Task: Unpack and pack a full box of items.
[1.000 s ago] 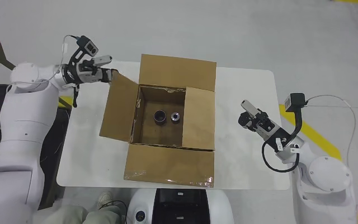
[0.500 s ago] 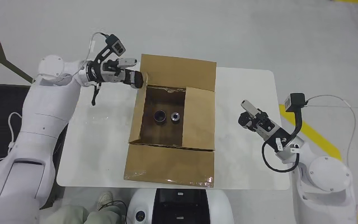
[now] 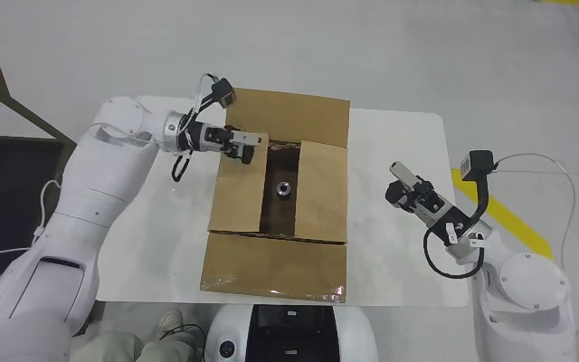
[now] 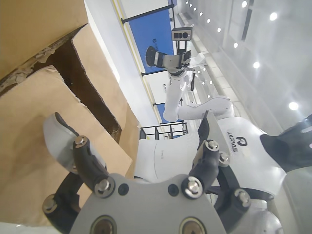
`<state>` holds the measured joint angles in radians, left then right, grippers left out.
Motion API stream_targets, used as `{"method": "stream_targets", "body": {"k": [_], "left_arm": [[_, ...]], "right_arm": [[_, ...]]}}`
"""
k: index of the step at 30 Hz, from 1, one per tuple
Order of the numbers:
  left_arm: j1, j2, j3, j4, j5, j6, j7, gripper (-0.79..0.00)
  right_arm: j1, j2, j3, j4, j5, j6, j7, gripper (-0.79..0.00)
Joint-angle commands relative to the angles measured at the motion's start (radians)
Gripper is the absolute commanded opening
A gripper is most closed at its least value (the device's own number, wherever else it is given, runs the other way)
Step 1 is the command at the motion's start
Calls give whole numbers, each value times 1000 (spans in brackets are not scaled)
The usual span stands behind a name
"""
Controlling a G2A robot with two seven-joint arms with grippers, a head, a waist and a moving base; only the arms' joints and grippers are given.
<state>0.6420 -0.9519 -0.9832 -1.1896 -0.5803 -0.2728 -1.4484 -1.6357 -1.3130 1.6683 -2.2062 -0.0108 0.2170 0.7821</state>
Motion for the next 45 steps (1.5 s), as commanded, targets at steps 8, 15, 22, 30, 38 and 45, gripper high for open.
{"method": "stream_targets", "body": {"k": [8,15,22,30,38,45], "left_arm": [[33,4,-1,-47,85,-4,46,0],[39,8,-3,-70,177,-24,71,0],[55,15,-28,-95,189,-12,77,0],[39,37,-142,-70,96,3,37,0],[23,62,-234,4,83,-17,-25,0],[-1,86,-291,70,99,-13,-86,0]], "right_arm": [[0,0,0,0,0,0,0,0],[0,0,0,0,0,0,0,0],[0,0,0,0,0,0,0,0],[0,0,0,0,0,0,0,0],[0,0,0,0,0,0,0,0],[0,0,0,0,0,0,0,0]]}}
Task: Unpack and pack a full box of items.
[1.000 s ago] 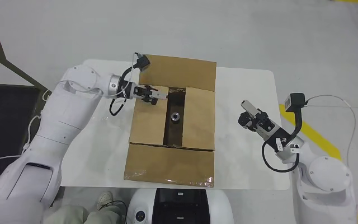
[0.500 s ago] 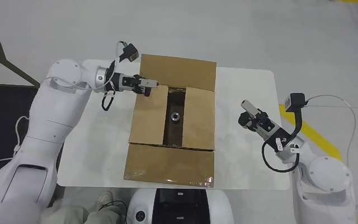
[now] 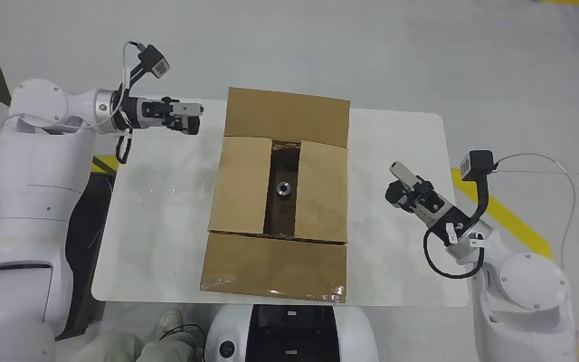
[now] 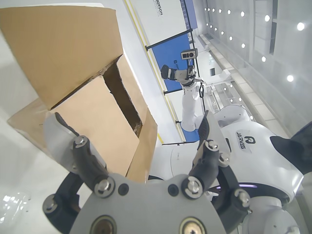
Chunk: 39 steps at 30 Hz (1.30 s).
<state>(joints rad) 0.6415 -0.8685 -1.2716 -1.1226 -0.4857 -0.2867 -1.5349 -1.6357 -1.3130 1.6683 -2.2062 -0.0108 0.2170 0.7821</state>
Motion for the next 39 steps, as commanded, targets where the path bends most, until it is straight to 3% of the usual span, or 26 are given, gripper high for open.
{"method": "stream_targets", "body": {"k": [1,12,30,39], "left_arm": [[-3,5,-6,9,8,0,1,0],[-31,31,-6,57,34,-1,3,0],[-31,31,-6,57,34,-1,3,0],[-31,31,-6,57,34,-1,3,0]], "right_arm": [[0,0,0,0,0,0,0,0],[0,0,0,0,0,0,0,0],[-1,0,-1,3,2,3,-3,0],[-13,15,-4,7,68,117,107,0]]}}
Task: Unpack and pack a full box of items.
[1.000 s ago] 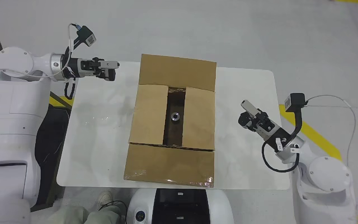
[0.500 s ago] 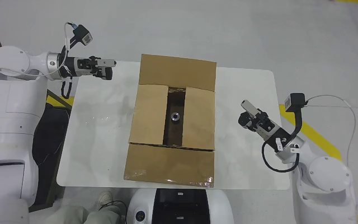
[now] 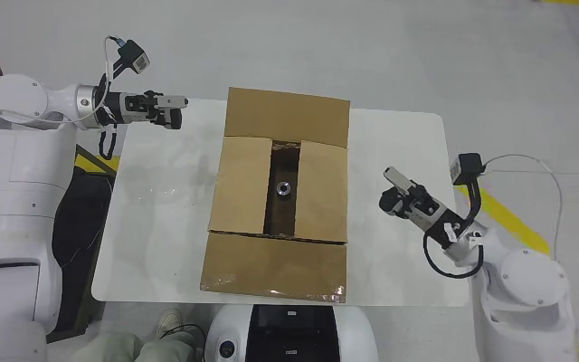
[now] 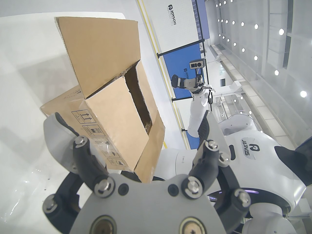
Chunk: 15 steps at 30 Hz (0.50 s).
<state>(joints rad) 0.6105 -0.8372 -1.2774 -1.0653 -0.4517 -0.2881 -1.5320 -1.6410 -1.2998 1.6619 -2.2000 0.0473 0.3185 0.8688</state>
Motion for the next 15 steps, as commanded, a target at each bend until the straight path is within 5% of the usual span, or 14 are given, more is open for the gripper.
{"method": "stream_targets", "body": {"k": [1,15], "left_arm": [[0,0,0,0,0,0,0,0],[0,0,0,0,0,0,0,0]], "right_arm": [[-16,4,4,-2,14,26,35,0],[-167,29,-22,37,-23,-25,98,0]]}}
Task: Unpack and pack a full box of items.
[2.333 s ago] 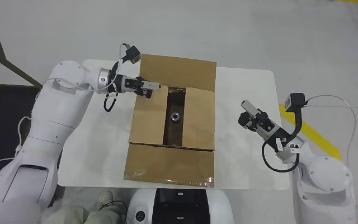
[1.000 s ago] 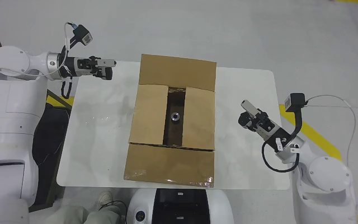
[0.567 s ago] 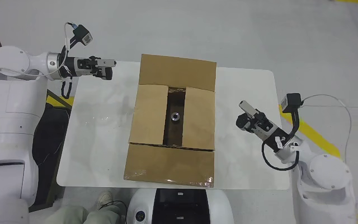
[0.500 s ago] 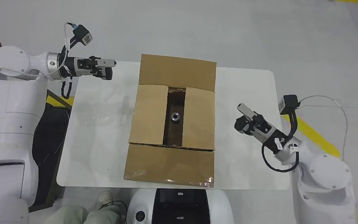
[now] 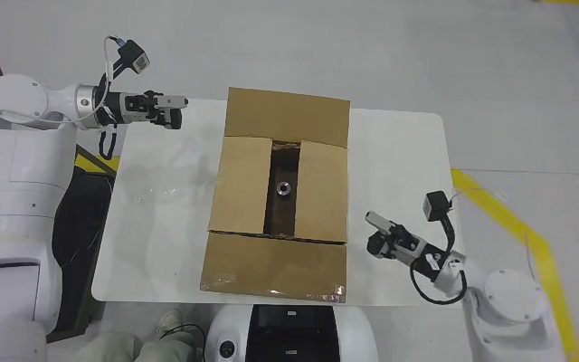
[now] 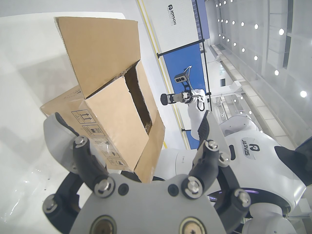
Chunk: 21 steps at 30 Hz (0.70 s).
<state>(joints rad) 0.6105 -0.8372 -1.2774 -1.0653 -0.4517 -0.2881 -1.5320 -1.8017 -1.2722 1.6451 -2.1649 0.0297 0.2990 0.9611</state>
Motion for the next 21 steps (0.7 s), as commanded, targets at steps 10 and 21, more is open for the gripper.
{"method": "stream_targets", "body": {"k": [10,21], "left_arm": [[0,0,0,0,0,0,0,0],[0,0,0,0,0,0,0,0]], "right_arm": [[-52,17,-69,19,-50,-44,33,0],[-63,27,-154,78,3,-91,44,0]]}}
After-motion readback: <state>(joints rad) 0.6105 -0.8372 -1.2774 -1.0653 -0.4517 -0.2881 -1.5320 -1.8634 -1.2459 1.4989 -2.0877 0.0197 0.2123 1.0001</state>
